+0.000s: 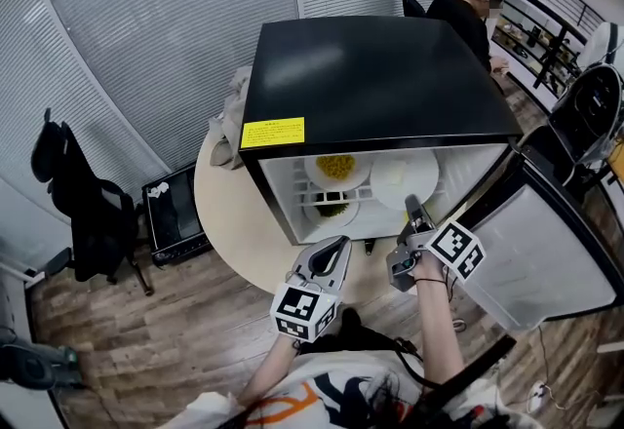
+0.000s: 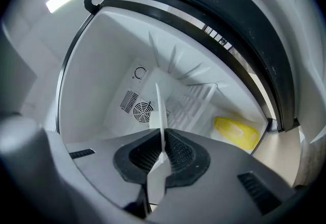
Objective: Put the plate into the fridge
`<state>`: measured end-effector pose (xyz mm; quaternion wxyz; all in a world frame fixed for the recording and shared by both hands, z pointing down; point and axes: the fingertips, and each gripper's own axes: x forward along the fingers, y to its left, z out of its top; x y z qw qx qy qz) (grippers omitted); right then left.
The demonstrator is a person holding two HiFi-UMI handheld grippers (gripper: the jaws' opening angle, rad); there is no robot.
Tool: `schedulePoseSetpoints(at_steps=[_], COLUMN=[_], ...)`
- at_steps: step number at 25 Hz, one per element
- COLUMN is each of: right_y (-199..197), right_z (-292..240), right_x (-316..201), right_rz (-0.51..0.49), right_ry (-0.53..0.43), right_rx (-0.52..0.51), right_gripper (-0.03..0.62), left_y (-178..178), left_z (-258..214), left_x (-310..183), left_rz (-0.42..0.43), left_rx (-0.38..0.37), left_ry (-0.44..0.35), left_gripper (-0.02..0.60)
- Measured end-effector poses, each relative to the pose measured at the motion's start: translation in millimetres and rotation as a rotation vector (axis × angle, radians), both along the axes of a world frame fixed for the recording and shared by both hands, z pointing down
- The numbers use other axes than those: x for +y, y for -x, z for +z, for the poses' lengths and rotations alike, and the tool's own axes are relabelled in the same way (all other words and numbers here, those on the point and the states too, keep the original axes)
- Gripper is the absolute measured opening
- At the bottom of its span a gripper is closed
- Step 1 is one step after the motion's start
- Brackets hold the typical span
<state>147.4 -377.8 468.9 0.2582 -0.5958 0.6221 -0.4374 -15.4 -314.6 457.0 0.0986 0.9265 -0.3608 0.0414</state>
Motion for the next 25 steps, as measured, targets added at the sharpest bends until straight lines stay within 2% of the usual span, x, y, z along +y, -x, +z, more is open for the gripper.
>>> schedulePoseSetpoints(at_steps=[4, 13, 21, 25], right_y=[-4.8, -8.7, -11.6, -15.6], right_z=[0.9, 7.8, 6.4, 8.9], right_x=[-7.6, -23.4, -41.5, -44.1], right_rz=[0.012, -0.038, -0.086, -0.084], right_ry=[-0.001, 0.029, 0.044, 0.084], right_rx=[0.013, 0.174, 0.325, 0.45], right_gripper=[0.026, 0.063, 0.08, 0.107], left_y=[-1.5, -1.7, -1.9, 0.4], left_z=[0.4, 2.2, 0.1, -0.8], left_x=[-5.1, -12.3, -16.1, -18.3], left_rz=[-0.011, -0.03, -0.035, -0.045], left_rx=[-0.005, -0.015, -0.023, -0.024], left_ry=[0.0, 0.002, -0.006, -0.008], left_gripper=[0.014, 0.014, 0.014, 0.014])
